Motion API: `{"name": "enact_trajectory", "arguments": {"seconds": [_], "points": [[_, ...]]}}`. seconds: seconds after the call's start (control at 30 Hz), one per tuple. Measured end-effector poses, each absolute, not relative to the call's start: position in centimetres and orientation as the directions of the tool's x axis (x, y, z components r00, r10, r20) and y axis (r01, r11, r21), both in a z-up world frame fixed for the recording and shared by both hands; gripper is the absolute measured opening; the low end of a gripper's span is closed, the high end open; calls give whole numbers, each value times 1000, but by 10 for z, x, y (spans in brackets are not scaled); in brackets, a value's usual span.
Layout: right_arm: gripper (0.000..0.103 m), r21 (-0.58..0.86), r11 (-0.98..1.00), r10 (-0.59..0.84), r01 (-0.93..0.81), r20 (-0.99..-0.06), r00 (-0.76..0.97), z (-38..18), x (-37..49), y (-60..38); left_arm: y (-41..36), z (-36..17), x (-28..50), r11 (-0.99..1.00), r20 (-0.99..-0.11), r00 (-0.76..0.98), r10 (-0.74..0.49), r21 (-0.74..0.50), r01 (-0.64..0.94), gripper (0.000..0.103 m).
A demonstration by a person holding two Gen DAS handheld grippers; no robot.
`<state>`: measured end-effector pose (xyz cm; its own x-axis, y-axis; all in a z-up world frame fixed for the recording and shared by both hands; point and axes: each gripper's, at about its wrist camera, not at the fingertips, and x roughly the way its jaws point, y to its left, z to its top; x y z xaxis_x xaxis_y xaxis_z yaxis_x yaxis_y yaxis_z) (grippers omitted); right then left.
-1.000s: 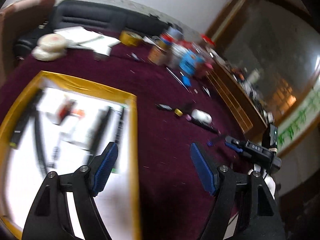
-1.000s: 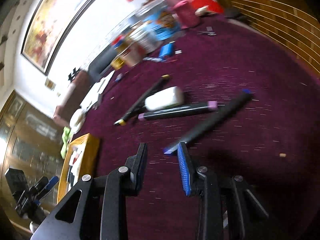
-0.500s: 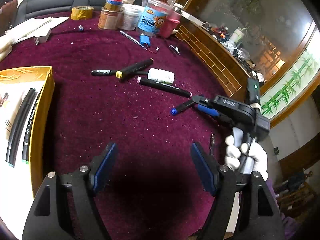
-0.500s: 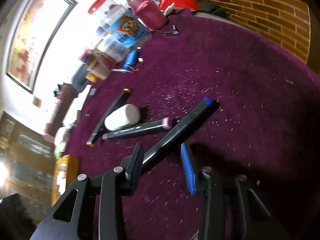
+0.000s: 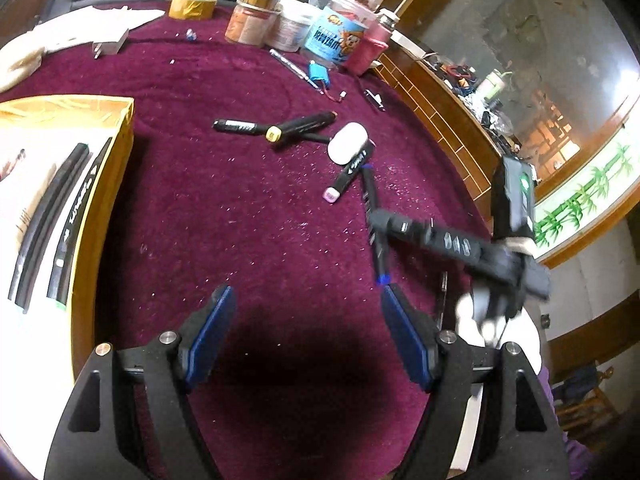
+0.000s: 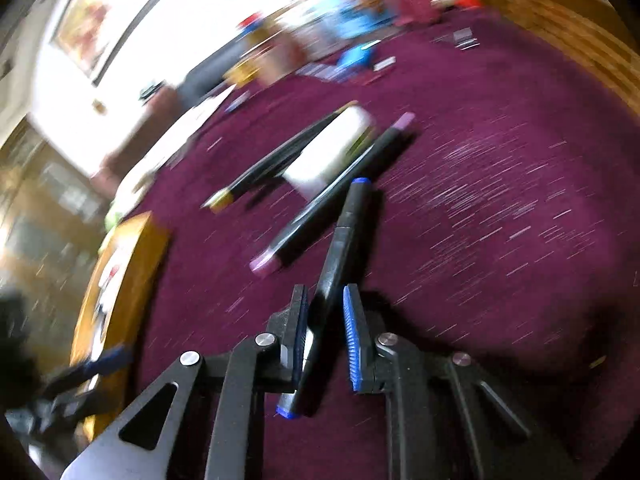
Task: Organize rigid objects
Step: 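Grasp the blue-capped black marker with the right tool while the left tool reaches the pink-capped marker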
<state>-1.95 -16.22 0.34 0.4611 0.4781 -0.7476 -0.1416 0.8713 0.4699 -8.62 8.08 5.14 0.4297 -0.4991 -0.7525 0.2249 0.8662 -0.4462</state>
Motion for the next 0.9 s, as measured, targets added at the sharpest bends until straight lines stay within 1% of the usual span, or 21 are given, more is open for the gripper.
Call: {"name": "enact_trajectory", "arguments": {"seconds": [0.1,0.17,0.2,0.23,0.3,0.43,0.53,0.6,0.67,0.7,0.73,0.8,0.9], "points": [[16,506,837,545,-207,-741,393,5,-27,-149,86,47,-85,860,-752,420,-509,-462,216,75],[17,528,829,550,-183,-713,435,17,-23,-161,90,46,-86,858,-749,421,-512,-467,214,75],[20,528,834,536,-161,-704,466,23,-19,-168,93,46,-87,857,-745,424,-514,-471,211,75],[28,522,844,508,-126,-700,502,28,-14,-176,96,46,-86,856,-744,426,-515,-474,207,75],[35,506,862,439,-38,-706,555,35,3,-191,102,43,-85,854,-741,430,-516,-483,192,75],[35,518,853,408,61,-736,540,25,39,-191,108,38,-85,849,-738,430,-520,-499,172,75],[35,473,875,366,104,-786,498,8,65,-170,109,37,-86,844,-735,424,-530,-508,174,75],[34,421,901,307,106,-789,532,11,68,-160,109,38,-88,843,-734,423,-531,-508,176,75],[22,374,923,272,95,-806,526,14,69,-150,111,39,-89,840,-731,421,-536,-512,181,75],[19,379,921,282,88,-805,522,15,70,-148,111,40,-89,838,-730,421,-539,-514,183,75],[17,382,921,290,81,-807,515,15,69,-145,112,41,-90,836,-727,420,-543,-516,186,75],[17,378,925,306,50,-814,494,15,67,-134,112,43,-90,835,-725,423,-544,-515,192,75],[14,429,903,401,-31,-814,420,13,55,-110,112,45,-91,840,-725,430,-538,-505,200,75]]}}
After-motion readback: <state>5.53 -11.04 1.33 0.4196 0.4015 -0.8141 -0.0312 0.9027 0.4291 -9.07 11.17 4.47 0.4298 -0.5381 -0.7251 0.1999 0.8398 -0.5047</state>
